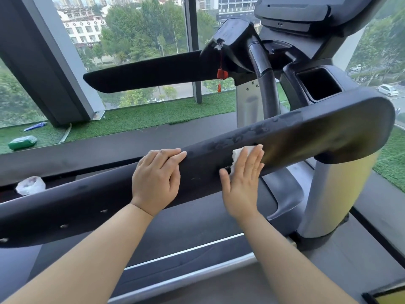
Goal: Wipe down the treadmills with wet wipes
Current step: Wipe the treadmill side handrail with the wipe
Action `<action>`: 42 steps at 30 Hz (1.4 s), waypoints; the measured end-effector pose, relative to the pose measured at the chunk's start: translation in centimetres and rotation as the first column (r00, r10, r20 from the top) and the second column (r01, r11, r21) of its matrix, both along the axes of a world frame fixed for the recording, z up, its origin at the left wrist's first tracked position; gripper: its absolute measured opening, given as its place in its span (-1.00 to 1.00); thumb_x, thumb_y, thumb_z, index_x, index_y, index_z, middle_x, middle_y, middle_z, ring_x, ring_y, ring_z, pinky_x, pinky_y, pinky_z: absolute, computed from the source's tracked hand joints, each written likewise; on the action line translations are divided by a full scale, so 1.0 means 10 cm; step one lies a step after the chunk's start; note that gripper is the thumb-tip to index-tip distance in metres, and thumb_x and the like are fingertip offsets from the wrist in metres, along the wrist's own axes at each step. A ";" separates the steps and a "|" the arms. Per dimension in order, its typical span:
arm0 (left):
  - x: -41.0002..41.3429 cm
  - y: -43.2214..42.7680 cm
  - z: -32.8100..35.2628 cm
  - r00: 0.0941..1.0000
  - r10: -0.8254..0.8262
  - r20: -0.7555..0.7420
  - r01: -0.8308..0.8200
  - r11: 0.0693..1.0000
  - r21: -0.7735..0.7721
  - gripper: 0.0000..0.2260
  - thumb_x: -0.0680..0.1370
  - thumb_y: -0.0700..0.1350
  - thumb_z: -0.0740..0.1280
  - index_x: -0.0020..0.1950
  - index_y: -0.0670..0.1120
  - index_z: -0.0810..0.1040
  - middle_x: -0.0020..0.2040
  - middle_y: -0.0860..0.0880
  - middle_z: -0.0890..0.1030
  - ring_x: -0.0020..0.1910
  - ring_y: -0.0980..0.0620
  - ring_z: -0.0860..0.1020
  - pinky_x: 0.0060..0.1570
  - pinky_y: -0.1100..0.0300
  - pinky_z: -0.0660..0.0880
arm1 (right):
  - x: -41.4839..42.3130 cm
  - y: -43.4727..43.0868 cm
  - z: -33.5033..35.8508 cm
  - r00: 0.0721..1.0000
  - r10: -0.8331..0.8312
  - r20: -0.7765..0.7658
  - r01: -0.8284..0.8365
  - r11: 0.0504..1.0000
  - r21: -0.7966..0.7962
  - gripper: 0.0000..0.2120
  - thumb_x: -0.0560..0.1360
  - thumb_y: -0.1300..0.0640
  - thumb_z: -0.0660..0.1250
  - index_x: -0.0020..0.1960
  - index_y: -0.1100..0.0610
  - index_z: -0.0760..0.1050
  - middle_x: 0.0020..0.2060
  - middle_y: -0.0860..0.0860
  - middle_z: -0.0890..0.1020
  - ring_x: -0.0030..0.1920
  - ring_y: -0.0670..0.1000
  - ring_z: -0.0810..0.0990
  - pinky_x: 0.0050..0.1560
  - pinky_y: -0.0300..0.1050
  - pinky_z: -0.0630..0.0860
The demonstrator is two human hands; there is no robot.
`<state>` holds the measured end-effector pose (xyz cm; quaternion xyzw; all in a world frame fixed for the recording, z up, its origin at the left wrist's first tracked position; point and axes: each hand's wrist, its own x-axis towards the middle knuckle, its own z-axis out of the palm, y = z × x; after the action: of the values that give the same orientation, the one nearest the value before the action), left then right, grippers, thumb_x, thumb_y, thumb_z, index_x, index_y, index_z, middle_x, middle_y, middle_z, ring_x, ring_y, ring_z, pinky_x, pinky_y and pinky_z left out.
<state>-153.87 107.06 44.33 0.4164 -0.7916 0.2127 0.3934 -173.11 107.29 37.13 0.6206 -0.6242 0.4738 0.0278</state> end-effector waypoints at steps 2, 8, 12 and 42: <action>-0.01 0.00 0.00 1.000 0.007 -0.004 -0.007 1.000 -0.001 -0.75 0.53 -0.21 0.21 0.09 -0.13 0.65 0.03 -0.02 0.64 -0.08 -0.06 0.54 0.00 0.10 0.47 | 0.06 0.00 0.06 0.998 -0.007 0.061 0.006 1.000 0.025 -0.30 0.60 -0.28 -0.18 0.51 0.17 -0.29 0.47 0.23 -0.25 0.48 0.04 -0.41 0.47 0.03 -0.32; -0.02 0.02 0.01 1.000 0.007 -0.010 -0.007 1.000 0.015 -0.74 0.52 -0.21 0.21 0.09 -0.13 0.65 0.03 -0.02 0.64 -0.07 -0.06 0.54 -0.01 0.08 0.49 | 0.17 0.08 -0.10 0.942 0.086 -0.325 -0.110 0.992 -0.054 -0.31 0.63 -0.23 -0.13 0.54 0.16 -0.30 0.51 0.14 -0.31 0.52 0.17 -0.25 0.51 0.05 -0.24; -0.02 0.01 0.03 1.000 -0.011 -0.017 0.011 0.999 0.031 -0.75 0.52 -0.22 0.21 0.08 -0.14 0.65 0.03 -0.03 0.64 -0.09 -0.08 0.55 -0.04 0.06 0.51 | -0.24 0.00 -0.04 0.952 0.030 -0.304 -0.042 0.999 -0.034 -0.35 0.63 -0.23 -0.15 0.55 0.12 -0.24 0.53 0.19 -0.18 0.52 0.10 -0.28 0.50 0.03 -0.25; 0.04 -0.03 -0.02 0.998 -0.053 0.027 0.052 0.998 0.032 -0.68 0.50 -0.16 0.16 0.14 -0.14 0.63 0.05 -0.04 0.63 -0.01 -0.01 0.46 0.06 0.12 0.38 | 0.62 0.24 -0.21 0.998 0.054 -0.020 -0.051 0.994 0.101 -0.30 0.61 -0.26 -0.16 0.51 0.09 -0.43 0.48 0.00 -0.43 0.51 0.09 -0.35 0.48 -0.06 -0.35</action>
<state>-153.43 106.71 44.14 0.3985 -0.8109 0.1960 0.3811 -166.93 109.66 35.05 0.6426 -0.6303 0.4355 -0.0089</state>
